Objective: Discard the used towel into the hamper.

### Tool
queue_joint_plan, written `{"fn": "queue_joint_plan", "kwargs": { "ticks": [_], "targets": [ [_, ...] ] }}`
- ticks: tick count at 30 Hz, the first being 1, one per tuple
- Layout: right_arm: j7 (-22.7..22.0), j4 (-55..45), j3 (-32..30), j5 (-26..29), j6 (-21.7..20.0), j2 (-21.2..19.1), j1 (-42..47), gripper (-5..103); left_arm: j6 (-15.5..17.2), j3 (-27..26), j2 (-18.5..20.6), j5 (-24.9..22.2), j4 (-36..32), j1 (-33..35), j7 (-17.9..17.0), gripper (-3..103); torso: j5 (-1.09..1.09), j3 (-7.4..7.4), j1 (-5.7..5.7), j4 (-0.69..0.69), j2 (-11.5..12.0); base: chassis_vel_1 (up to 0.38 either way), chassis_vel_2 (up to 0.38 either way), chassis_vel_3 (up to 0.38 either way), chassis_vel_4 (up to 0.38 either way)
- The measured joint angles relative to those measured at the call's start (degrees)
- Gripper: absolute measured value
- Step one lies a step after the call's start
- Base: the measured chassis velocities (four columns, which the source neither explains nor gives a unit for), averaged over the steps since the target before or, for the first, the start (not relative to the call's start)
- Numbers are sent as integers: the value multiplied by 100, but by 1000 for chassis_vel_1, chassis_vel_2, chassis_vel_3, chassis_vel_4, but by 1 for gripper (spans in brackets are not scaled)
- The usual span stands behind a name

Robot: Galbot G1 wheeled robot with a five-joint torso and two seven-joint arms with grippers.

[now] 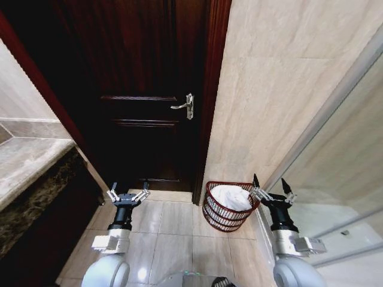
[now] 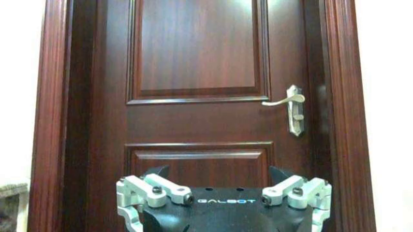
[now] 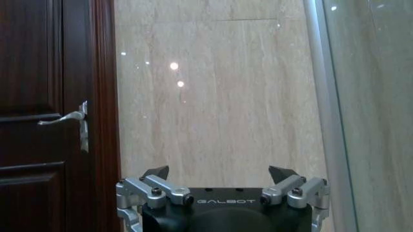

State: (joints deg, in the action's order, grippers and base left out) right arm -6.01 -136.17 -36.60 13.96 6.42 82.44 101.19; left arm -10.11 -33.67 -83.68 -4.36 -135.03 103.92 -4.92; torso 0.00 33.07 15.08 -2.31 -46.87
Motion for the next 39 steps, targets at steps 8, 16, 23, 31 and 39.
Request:
{"fn": "queue_joint_plan", "kwargs": {
  "ticks": [8,16,23,31,39],
  "targets": [
    [3,-15,7,-3,0,6,23,100,-22,-5,10,-2,-17,6,-1,100,0,109,82,0,-191,0,0,0,0],
    [-58,-37,41,-24,-22,-24,-17,100,-8,1,20,-2,-44,9,0,100,0,221,167,0,-388,0,0,0,0],
    [-66,-45,55,-36,-46,-28,-39,100,10,-10,40,-7,-48,6,-1,100,0,319,245,0,-566,0,0,0,0],
    [-70,-57,55,-38,-67,-36,-56,100,33,-10,50,-11,-49,-7,2,100,0,429,330,0,-759,0,0,0,0],
    [-86,-66,62,-45,-98,-44,-89,100,41,-16,64,-21,-36,-19,4,100,0,556,433,0,-989,0,0,0,0]
  ]
}}
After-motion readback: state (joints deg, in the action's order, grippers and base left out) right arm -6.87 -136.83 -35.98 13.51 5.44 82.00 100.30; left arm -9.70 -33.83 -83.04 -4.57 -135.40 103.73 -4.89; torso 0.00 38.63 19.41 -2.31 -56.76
